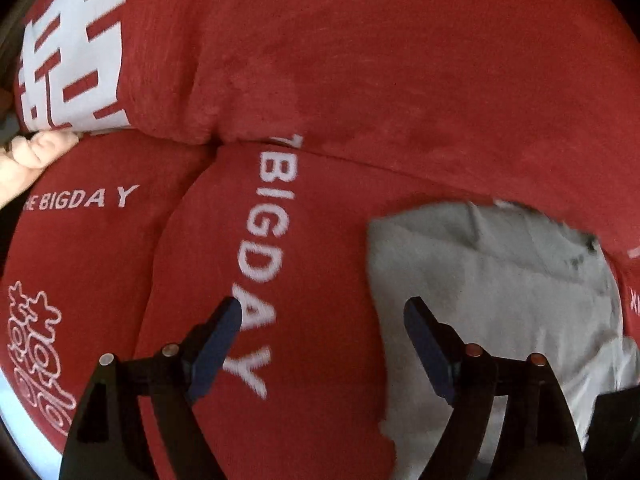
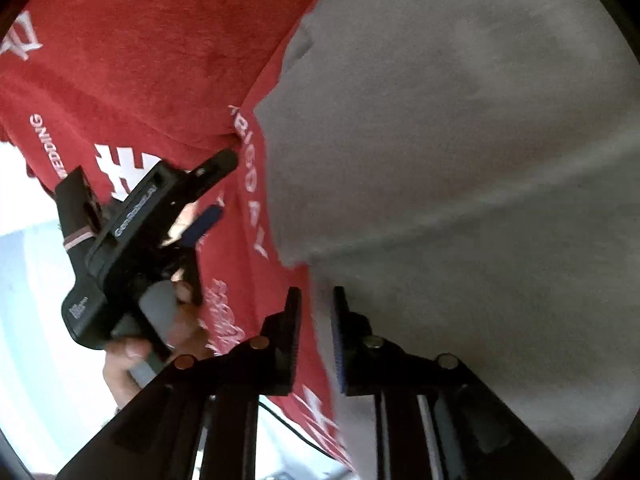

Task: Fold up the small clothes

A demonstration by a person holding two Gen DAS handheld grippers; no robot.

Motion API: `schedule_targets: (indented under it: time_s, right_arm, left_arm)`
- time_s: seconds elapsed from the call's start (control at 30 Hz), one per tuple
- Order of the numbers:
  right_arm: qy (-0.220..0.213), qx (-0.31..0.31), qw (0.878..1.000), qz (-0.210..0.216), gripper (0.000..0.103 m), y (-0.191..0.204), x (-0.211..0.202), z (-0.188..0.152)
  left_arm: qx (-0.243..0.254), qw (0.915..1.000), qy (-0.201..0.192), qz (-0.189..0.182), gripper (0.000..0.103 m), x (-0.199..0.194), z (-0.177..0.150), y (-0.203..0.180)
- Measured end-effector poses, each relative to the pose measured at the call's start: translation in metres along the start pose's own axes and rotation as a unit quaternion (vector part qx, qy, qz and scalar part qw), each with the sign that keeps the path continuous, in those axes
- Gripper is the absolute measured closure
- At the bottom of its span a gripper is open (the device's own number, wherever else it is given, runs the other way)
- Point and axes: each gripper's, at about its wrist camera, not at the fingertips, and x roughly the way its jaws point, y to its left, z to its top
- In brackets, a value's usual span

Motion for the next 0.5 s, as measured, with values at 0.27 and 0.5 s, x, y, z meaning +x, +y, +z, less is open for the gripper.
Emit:
schedule_targets:
  time_s: [0.27,0.5]
  right_arm:
    - [-0.048,0.042,0.997,-0.049,0.053,-0.048,-0.103,-0.033]
    - [-0.148,0.091,0.982,-0.08,0.053,-0.097,-0.206,-0.048]
  left_arm:
    - [0.092,0.9946,0.046,-0.007,0.019,-0.036,-0.059,-0.075]
    - [0.154,0.9855,0.06,-0.036,0.019,-0.056,-0.096,-0.14]
